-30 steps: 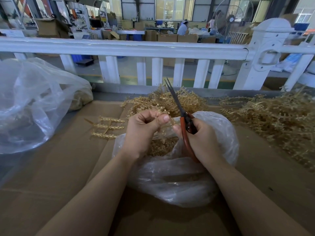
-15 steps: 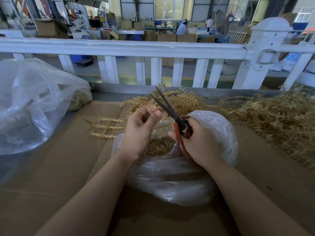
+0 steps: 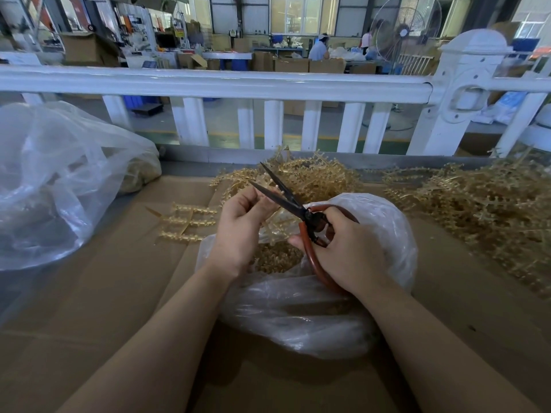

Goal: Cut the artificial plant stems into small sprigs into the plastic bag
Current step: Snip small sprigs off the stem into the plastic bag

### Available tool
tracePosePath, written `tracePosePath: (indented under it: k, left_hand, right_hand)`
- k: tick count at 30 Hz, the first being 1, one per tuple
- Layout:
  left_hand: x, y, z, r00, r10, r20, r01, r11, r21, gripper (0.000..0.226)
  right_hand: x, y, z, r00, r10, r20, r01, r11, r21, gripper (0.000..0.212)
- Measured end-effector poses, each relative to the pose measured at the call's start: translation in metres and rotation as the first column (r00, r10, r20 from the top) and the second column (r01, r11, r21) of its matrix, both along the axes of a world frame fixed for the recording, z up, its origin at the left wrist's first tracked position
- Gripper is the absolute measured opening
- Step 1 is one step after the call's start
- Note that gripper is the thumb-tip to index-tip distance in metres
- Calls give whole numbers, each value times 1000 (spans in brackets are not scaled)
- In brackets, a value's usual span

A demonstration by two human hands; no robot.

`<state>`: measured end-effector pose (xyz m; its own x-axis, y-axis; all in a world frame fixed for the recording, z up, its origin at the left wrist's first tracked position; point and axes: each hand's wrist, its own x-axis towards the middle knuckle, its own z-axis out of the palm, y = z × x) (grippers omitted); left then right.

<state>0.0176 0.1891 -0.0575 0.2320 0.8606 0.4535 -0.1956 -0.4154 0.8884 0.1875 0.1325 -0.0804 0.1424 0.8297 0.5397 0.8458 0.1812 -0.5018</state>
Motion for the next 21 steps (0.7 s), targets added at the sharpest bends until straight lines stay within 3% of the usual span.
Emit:
tracePosePath:
  k: [12,21]
  left_hand:
    - [0,0,2,996,-59,64,63,995,-71,21]
    - [1,-3,2,997,-72,0,72,997,-20,22]
  right_hand:
    - [-1,1,-1,1000,-15,19,14,999,33,74]
    - [-2,-1,0,997,-58,48,53,994,97,65]
